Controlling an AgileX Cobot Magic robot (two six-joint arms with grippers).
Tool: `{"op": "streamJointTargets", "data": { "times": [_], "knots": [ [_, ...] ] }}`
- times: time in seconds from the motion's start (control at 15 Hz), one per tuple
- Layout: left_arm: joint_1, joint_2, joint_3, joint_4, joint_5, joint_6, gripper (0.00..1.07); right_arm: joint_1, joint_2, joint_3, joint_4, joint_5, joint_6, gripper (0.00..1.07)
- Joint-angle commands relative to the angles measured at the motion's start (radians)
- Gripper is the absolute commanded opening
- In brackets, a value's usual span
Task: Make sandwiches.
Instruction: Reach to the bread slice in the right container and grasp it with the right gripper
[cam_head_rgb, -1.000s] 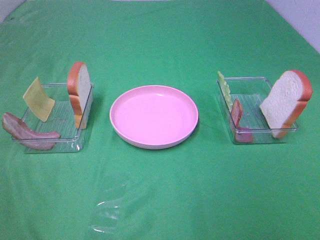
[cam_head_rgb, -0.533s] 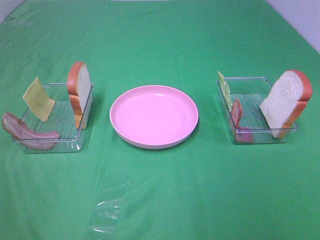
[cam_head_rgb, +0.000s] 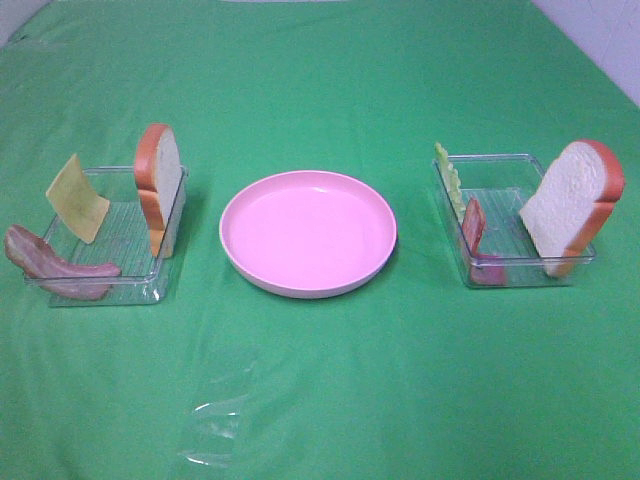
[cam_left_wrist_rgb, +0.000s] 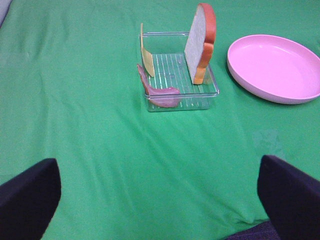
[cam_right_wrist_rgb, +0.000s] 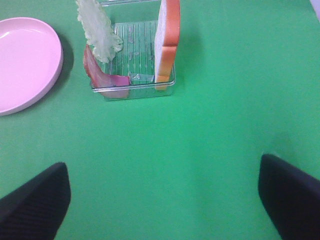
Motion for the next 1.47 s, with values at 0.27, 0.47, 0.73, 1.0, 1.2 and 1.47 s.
{"op": "streamJointTargets", "data": {
  "times": [0.27,0.47,0.73,1.0,1.2,1.47],
  "knots": [
    [0.002,-0.013,0.001,-0.002,-0.007,-0.004,1.0,-0.004,0.385,-0.25,0.0,0.02,0.009,0.97],
    [0.002,-0.013,0.001,-0.002,-0.007,-0.004,1.0,-0.004,0.693,-0.469,-0.012,0.076,0.008,0.96],
    [0.002,-0.013,0.001,-0.002,-0.007,-0.004,1.0,-0.004,0.908,-0.612,-0.032,0.081,-0.018,0.96],
    [0.002,-0.013,0.001,-0.002,-0.007,-0.004,1.0,-0.006,1.084,-0.686,-0.038,0.065,-0.044,0.96],
    [0.002,-0.013,0.001,-0.002,-0.007,-0.004,1.0,-0.006,1.215,-0.702,-0.041,-0.011,-0.044,0.96],
    [0.002,-0.013,0.001,-0.002,-0.007,-0.004,1.0,-0.006,1.334,-0.703,-0.031,-0.073,-0.044,0.83]
  ]
}}
